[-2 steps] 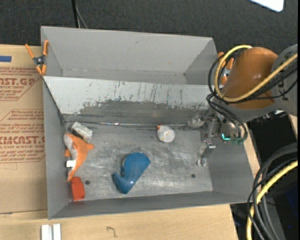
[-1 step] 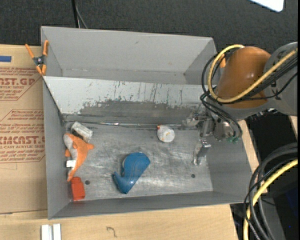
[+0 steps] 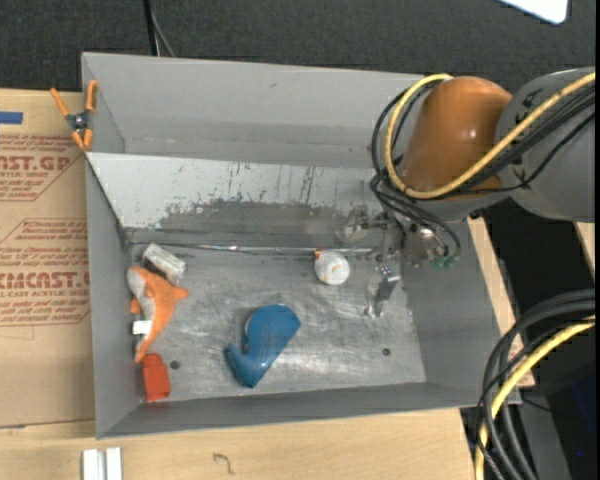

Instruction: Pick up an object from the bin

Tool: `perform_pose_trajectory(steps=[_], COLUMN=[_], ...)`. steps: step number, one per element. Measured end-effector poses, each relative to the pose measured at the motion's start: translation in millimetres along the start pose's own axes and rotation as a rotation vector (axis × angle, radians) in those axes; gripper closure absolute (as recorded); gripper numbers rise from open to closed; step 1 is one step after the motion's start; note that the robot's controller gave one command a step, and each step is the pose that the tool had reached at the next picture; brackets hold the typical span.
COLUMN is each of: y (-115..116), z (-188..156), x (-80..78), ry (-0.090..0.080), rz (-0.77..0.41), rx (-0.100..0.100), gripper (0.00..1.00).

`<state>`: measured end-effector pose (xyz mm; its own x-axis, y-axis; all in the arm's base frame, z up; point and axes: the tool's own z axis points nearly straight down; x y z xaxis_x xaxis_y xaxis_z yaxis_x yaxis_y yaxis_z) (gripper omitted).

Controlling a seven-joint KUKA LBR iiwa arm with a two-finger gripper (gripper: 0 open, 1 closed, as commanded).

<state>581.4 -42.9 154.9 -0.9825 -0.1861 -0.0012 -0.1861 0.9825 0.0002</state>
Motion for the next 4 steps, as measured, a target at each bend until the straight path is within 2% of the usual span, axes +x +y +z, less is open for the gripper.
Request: perform_pose_trajectory(steps=[1,2,3,4], y=[14.0,9.2,2.0,-40.7], z=[-1.1,35.6,46.6,77.2], x=[-12.2,-12.1,-5.3,-7.5], ry=[-0.003,-0.005,0.006,-0.007], rz=[0.039,-0.008,-0.175,0.044], rx=[-0.002,0.001,-0.003,-0.003], gripper=[0.0,0.0,0.0,1.0])
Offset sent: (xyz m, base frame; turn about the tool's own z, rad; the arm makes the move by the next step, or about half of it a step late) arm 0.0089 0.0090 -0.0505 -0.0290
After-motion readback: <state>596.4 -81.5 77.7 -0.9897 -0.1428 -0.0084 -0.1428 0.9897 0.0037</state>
